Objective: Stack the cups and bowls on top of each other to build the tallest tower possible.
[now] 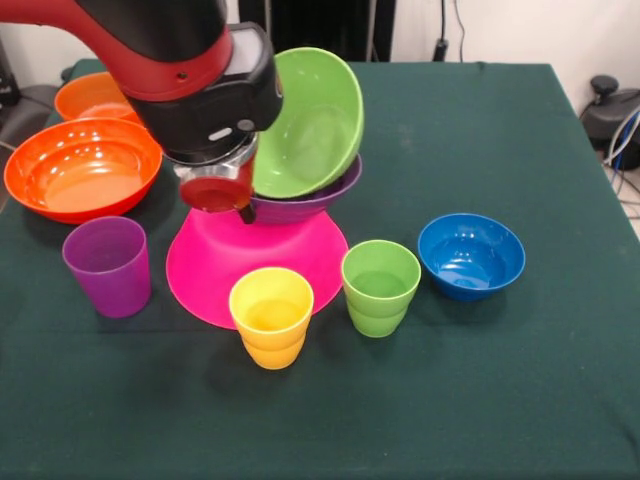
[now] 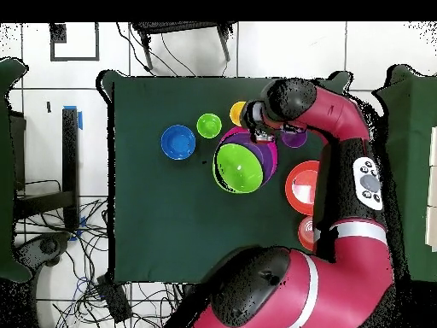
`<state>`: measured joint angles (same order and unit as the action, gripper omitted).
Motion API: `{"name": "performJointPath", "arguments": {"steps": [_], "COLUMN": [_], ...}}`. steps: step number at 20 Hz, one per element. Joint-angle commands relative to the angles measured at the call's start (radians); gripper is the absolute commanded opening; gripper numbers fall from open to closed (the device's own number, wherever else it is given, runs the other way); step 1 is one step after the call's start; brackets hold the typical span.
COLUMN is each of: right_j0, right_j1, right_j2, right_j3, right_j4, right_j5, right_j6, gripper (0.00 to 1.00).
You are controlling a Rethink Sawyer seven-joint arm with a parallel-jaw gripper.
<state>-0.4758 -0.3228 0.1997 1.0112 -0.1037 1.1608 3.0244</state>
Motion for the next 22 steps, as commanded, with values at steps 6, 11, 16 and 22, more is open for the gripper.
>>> {"name": "performJointPath", "arguments": {"steps": [6, 11, 16, 22], "right_j0": [-0.005, 0.011, 0.017, 0.014], "right_j1": [0.035, 0.06, 0.123, 0.137], "right_j2": [0.058, 0.066, 0.078, 0.072], "right_j3": [-0.004, -0.031, -0.144, -0.209], "right_j4": [-0.058, -0.052, -0.059, -0.074], "right_j5": [-0.038, -0.053, -0.008, 0.038], "right_j6": [-0.234, -0.208, -0.222, -0.259], "gripper": [0.0, 0.0, 0.0, 0.0]}}
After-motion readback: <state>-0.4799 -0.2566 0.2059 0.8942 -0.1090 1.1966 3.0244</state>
